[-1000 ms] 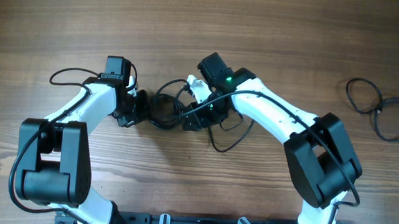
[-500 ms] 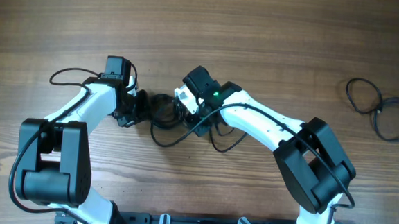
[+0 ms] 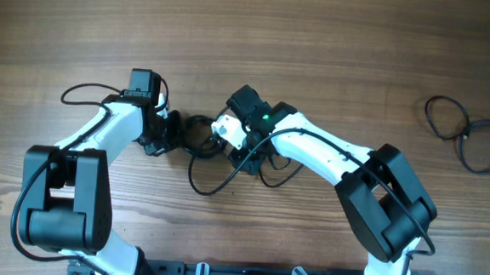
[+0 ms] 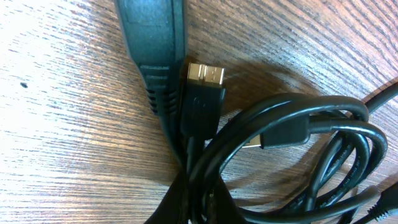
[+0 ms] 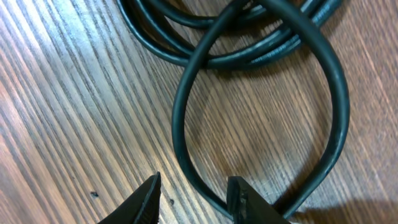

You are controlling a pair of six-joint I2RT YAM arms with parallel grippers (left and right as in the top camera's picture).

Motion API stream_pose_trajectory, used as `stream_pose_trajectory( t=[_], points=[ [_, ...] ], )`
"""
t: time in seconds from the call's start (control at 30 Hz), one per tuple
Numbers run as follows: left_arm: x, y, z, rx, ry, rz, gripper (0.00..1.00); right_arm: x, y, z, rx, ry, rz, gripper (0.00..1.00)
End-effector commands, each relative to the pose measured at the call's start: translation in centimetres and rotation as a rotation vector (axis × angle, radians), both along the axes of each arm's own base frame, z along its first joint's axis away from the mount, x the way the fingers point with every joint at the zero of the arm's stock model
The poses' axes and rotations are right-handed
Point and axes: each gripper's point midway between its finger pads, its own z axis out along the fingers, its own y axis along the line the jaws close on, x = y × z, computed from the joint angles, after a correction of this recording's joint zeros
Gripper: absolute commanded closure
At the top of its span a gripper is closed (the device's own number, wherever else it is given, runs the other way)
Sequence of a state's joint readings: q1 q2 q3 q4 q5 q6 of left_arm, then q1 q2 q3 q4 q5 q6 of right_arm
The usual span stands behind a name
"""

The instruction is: Untangle cables

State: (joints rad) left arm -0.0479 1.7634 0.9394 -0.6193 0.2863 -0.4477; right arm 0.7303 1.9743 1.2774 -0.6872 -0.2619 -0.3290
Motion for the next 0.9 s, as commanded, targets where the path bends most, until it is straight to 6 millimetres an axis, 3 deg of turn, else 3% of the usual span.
stream_pose_trajectory(
  t=[0.0,0.1,0.17,0.2,0.23,0.3,0.4,0.5,0.57,0.6,0.63,0.67,0.7,0.77,0.8,0.83,0.87],
  points=[
    [-0.9,0.8,-1.4,0.048,0.032,0.011,0.95,-0.2,0.2,-0.1,0.019,-0.013,0.064,0.73],
    [-0.9,0.8,-1.4,0.048,0.032,0.011,0.95,-0.2,0.3,-0.2,0.018,-0.012,0.062,0.95],
    [-0.9,0.8,-1.4,0.048,0.032,0.011,0.95,-0.2,0.3,-0.2,0.019,-0.010,0.057,0.95],
    [-0.9,0.8,-1.4,0.048,0.032,0.011,0.95,-0.2,0.2,-0.2,0.017,-0.008,0.055,0.91],
    [-0.9,0.8,-1.4,0.048,0.032,0.011,0.95,-0.3,0.2,-0.2,0.015,-0.007,0.055,0.66],
    [-0.9,0.8,-1.4,0.048,0.032,0.011,0.95,-0.3,0.2,-0.2,0.016,-0.008,0.056,0.62],
    [-0.9,0.8,-1.4,0.049,0.035,0.011,0.95,-0.3,0.2,-0.2,0.018,-0.022,0.102,0.71],
    [-0.9,0.8,-1.4,0.049,0.032,0.012,0.92,-0.2,-0.9,-1.7,-0.047,-0.044,0.161,0.72],
    [-0.8,0.8,-1.4,0.049,0.031,0.012,0.93,-0.1,-1.2,-2.1,-0.064,-0.045,0.158,0.91],
    [-0.8,0.8,-1.4,0.049,0.031,0.012,0.93,-0.1,-1.2,-2.1,-0.067,-0.044,0.155,0.96],
    [-0.8,0.8,-1.4,0.048,0.029,0.012,0.93,-0.1,-1.3,-2.1,-0.071,-0.042,0.155,0.91],
    [-0.7,0.8,-1.3,0.048,0.027,0.012,0.92,-0.2,-1.4,-2.1,-0.077,-0.039,0.155,0.76],
    [-0.7,0.8,-1.3,0.048,0.027,0.012,0.92,-0.2,-1.4,-2.1,-0.078,-0.039,0.154,0.70],
    [-0.7,0.8,-1.4,0.048,0.027,0.012,0.93,-0.1,-1.6,-2.2,-0.086,-0.047,0.154,0.58],
    [-0.8,0.8,-1.3,0.048,0.027,0.012,0.93,-0.1,-1.6,-2.2,-0.086,-0.046,0.154,0.57],
    [-0.7,0.8,-1.3,0.049,0.027,0.012,0.93,-0.1,-1.6,-2.2,-0.086,-0.046,0.154,0.68],
    [-0.7,0.8,-1.3,0.049,0.027,0.012,0.93,-0.1,-1.5,-2.2,-0.085,-0.046,0.154,0.91]
  ],
)
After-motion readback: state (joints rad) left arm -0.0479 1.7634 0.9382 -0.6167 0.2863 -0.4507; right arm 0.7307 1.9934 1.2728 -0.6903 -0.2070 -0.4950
